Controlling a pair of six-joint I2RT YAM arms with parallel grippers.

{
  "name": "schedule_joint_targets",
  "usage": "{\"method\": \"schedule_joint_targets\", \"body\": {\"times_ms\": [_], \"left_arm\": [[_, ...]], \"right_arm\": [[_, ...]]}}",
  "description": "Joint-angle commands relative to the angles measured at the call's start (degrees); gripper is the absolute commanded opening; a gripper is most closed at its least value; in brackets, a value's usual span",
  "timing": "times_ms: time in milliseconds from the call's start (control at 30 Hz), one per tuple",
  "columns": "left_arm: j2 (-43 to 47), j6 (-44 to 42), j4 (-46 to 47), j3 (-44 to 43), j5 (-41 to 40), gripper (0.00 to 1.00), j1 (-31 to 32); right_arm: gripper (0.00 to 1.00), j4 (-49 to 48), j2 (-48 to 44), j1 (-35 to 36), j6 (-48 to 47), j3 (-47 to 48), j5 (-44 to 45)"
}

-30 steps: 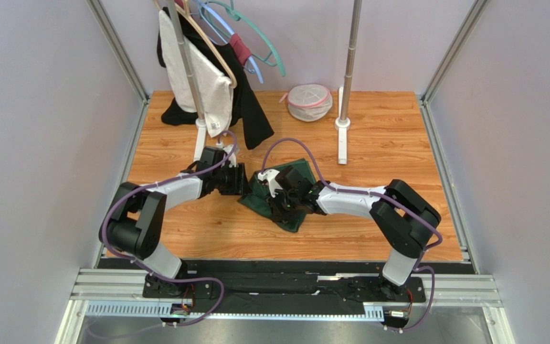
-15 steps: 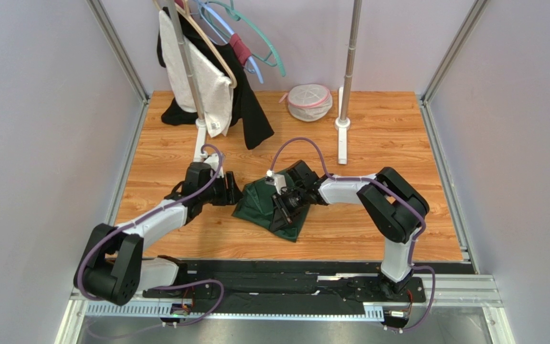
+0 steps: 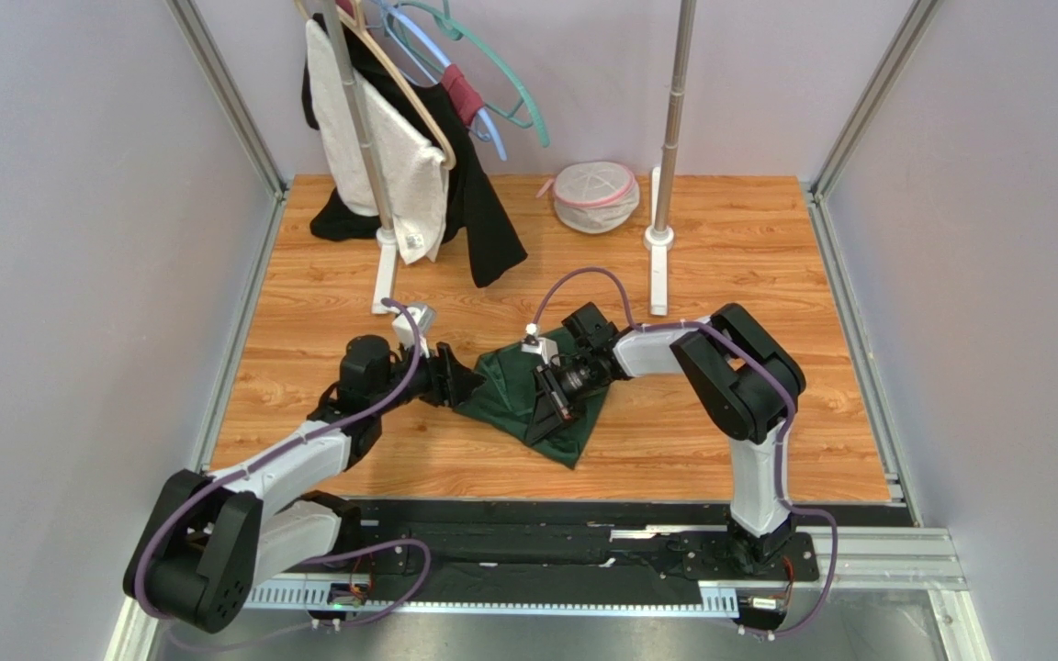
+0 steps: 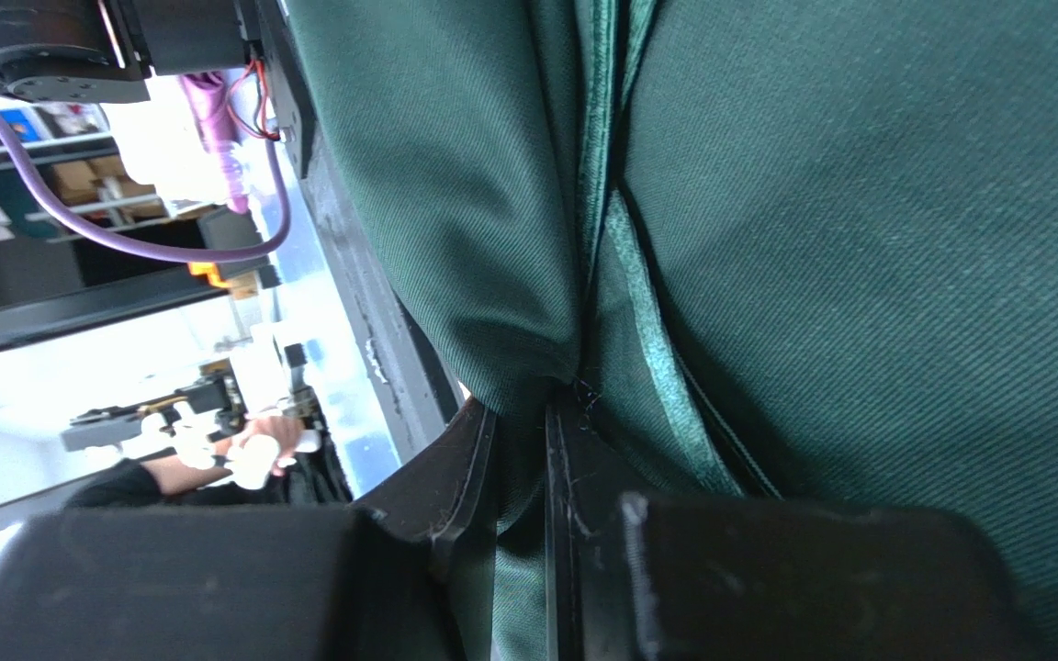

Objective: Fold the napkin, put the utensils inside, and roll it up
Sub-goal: Roll the napkin with the utensil

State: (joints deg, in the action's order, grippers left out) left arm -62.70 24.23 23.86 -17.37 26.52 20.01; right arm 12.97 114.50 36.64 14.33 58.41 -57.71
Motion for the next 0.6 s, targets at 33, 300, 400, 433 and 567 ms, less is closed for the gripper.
{"method": "schedule_joint_targets", "body": {"times_ms": [33, 300, 400, 433, 567], "left_arm": [[-8.82, -0.5, 12.94, -3.02, 11.7, 0.63, 1.17], [-20.88, 1.08, 18.23, -7.24, 19.09, 0.66, 3.72], [-22.12, 0.73, 18.42, -7.07, 16.9, 0.66, 3.72], [-21.07, 0.65, 18.07, -6.46, 13.68, 0.66, 3.72], [-13.88, 0.73, 15.53, -3.38, 1.81, 0.67, 3.72]], "right_arm": [[0.0, 3.37, 3.01, -1.4, 0.0, -0.58, 4.63], [0.0, 3.46, 3.45, -4.03, 0.0, -1.37, 2.78], [0.0, 3.55, 3.54, -4.91, 0.52, -1.72, 2.69], [0.0, 3.46, 3.45, -5.18, 0.7, -1.81, 2.61], [0.0, 3.29, 3.36, -6.06, 0.79, -2.6, 2.69]]}}
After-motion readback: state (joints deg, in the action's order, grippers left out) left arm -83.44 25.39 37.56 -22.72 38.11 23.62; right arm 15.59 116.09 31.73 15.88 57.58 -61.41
